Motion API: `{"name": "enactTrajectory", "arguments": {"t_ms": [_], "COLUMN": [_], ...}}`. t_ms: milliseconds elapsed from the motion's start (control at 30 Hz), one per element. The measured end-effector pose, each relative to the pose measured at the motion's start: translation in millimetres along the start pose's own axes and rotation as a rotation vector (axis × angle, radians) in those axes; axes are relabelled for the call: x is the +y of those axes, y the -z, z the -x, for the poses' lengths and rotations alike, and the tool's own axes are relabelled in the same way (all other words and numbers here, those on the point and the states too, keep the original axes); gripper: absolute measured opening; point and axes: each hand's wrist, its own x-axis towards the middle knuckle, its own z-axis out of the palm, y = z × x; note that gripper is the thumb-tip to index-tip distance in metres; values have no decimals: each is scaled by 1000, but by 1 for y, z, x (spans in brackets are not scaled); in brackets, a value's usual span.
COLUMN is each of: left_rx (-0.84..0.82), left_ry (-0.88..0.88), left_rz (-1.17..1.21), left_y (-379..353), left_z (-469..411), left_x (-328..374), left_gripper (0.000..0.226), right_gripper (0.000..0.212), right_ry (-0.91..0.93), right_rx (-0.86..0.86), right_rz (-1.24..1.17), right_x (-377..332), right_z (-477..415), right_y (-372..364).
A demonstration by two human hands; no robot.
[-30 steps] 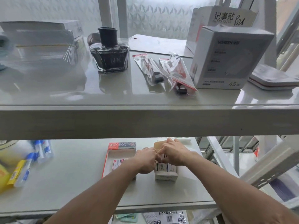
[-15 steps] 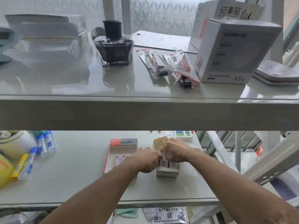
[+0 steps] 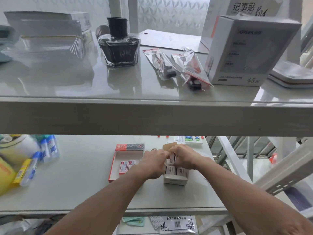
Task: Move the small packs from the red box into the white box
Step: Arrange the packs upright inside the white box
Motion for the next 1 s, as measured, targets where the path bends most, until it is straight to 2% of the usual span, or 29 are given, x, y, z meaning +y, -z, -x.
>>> {"name": "enactTrajectory", "arguments": {"t_ms": [133, 267, 433, 800, 1000], "left_rx": [65, 50, -11, -5, -1], "left_ry": [1, -5, -17, -36, -41], "left_rz": [10, -14, -63, -101, -133], "left_y": [-1, -4, -12, -13, -9], "left_z": [-4, -11, -13, -14, -20], "left_x": [-2, 5, 2, -1, 1], "left_gripper": [34, 37, 31, 30, 27], "right_gripper": [40, 33, 43, 32, 20], "right_ry": [-57, -53, -13, -103, -103], "right_rx": [14, 17, 32, 156, 115], "right_rz": [-17, 215, 312, 88, 307], "right_x": [5, 9, 8, 14, 15], "right_z": [2, 5, 7, 23, 26], "right_y": [20, 23, 9, 16, 10]}}
